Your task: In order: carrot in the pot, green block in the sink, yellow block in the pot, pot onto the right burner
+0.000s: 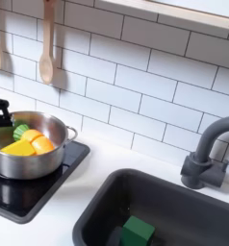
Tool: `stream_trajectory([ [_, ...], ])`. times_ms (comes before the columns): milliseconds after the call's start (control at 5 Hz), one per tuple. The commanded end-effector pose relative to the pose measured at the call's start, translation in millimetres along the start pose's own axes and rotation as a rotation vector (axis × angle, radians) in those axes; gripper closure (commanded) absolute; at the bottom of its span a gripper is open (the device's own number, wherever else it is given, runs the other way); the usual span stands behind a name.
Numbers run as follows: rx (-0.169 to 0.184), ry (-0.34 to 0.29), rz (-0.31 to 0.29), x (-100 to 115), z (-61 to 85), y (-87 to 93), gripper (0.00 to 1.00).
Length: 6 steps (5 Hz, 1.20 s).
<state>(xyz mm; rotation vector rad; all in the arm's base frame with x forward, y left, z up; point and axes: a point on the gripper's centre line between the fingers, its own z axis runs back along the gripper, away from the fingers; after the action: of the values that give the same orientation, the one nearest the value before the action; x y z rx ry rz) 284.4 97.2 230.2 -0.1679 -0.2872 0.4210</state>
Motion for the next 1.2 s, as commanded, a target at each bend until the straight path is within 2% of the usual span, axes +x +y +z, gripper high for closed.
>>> stream_trajectory([
  [0,-0.034,-0.133,0.015,21.9,6.4,0.5,1.00],
  [200,-0.088,-0.154,0.043,26.0,7.0,-3.9,1.00],
  [400,-0.104,-0.163,-0.001,25.0,7.6,-5.6,1.00],
  [600,-0.103,-0.172,0.006,26.5,10.6,-5.6,0.00],
  [1000,-0.104,-0.176,-0.001,26.3,12.2,-6.2,0.00],
])
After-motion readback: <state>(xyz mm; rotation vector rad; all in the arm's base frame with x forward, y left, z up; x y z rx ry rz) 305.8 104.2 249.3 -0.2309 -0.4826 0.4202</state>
